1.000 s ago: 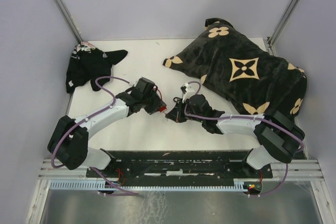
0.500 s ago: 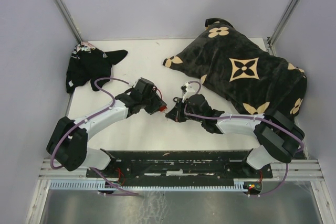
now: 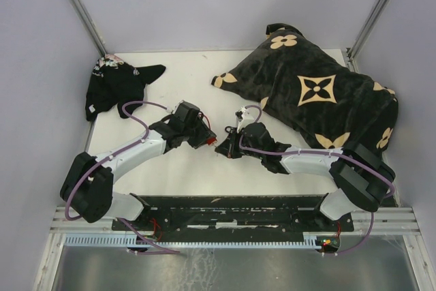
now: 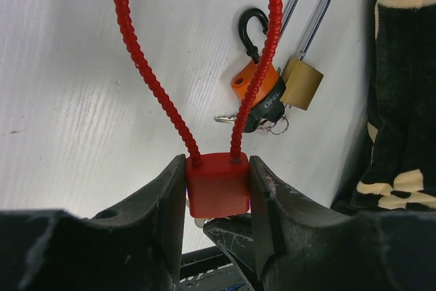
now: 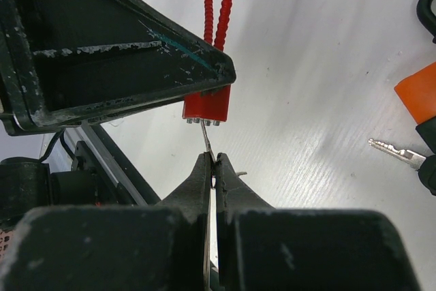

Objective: Unlock with the key

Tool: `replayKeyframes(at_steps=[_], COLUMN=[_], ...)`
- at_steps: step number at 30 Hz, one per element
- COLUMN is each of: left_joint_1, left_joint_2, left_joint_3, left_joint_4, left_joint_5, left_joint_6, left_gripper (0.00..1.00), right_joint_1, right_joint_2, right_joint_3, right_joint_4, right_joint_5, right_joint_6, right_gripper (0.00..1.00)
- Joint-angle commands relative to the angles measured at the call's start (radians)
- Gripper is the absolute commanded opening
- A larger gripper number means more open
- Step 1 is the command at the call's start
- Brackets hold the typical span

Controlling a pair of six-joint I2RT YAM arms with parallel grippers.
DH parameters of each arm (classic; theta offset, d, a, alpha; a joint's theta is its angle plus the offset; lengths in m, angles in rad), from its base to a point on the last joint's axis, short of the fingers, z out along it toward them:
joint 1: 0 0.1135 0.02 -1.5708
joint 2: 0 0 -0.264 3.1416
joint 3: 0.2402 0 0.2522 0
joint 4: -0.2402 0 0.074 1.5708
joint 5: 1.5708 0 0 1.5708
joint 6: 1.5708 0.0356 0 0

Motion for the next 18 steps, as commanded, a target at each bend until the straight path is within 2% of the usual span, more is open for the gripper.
replayKeyframes(at_steps=[1, 18], left_joint_1=[-0.008, -0.069], left_joint_2=[-0.034, -0.079], left_joint_3=[-0.003, -0.07], left_joint_4=[0.052, 0.131], left_joint_5=[0.013, -0.044], left_joint_6=[-0.039, -0.088], left_gripper=[0.04, 0.03], right_joint_1=[0.004, -0.005], right_joint_2=[-0.017, -0.015], right_joint_3=[0.042, 0.097], right_joint_4=[0.005, -0.044], right_joint_5=[0.029, -0.001], right_joint_6=[0.031, 0.127], right_gripper=[0.01, 0.02])
